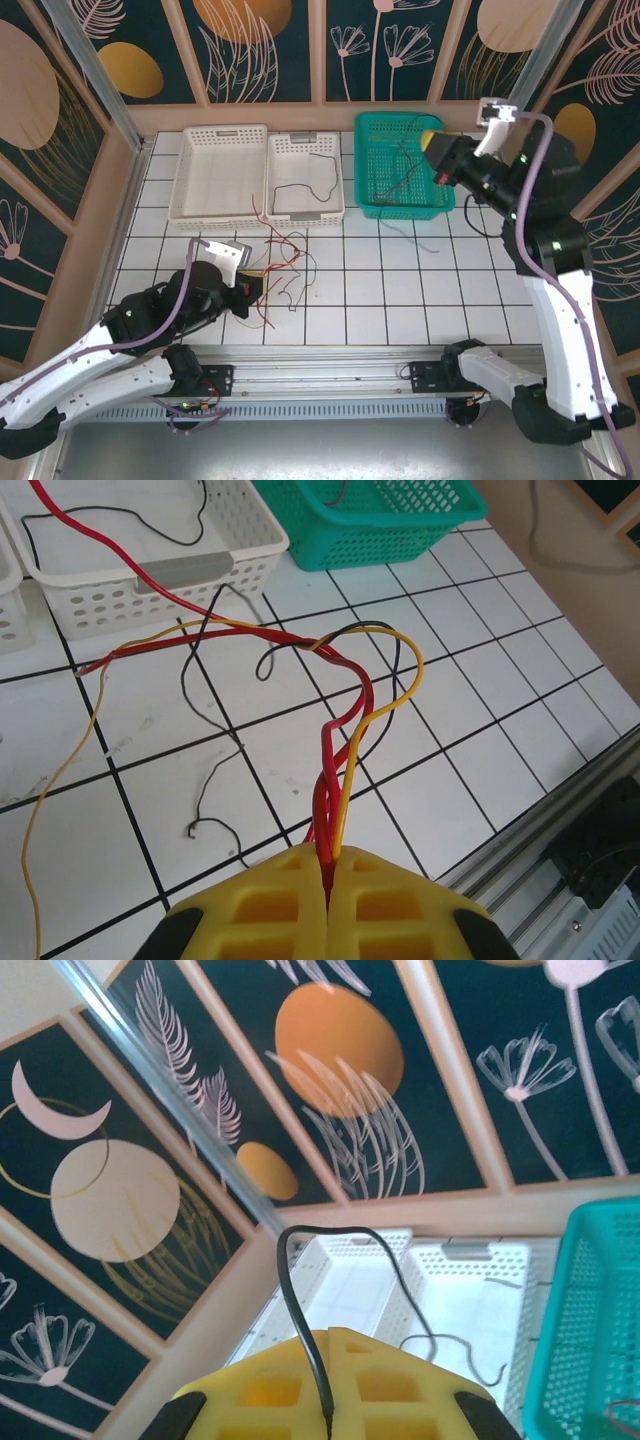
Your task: Untangle the cables
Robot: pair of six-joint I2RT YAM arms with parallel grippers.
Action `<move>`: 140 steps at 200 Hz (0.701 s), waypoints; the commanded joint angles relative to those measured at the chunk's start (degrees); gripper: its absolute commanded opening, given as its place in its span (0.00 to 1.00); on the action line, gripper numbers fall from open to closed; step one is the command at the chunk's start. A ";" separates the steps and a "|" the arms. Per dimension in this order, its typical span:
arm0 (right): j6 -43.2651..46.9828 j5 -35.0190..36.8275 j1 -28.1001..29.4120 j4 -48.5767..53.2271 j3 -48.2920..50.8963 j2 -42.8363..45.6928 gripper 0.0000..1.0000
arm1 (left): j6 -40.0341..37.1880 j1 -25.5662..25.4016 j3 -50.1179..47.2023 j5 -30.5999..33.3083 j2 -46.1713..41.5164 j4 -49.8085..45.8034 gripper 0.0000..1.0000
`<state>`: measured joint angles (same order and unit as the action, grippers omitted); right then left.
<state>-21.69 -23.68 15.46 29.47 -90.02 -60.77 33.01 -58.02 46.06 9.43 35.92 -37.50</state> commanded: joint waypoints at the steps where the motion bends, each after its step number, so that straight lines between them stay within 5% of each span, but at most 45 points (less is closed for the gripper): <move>1: -1.95 -5.79 -0.09 -5.16 -2.12 -4.01 0.00 | -1.19 0.20 -0.32 -0.40 -1.19 1.23 0.00; 61: -1.52 -7.39 3.80 -13.54 -5.40 -16.16 0.00 | -1.11 0.23 -0.87 -0.60 -3.41 1.98 0.00; 140: 6.29 -3.05 10.63 -8.40 -23.49 -38.30 0.00 | -0.92 0.24 -1.14 -0.47 -4.80 2.30 0.00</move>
<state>-18.28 -27.75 26.04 20.29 -109.36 -95.29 33.04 -58.02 45.41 9.43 31.33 -37.01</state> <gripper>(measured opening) 0.047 0.060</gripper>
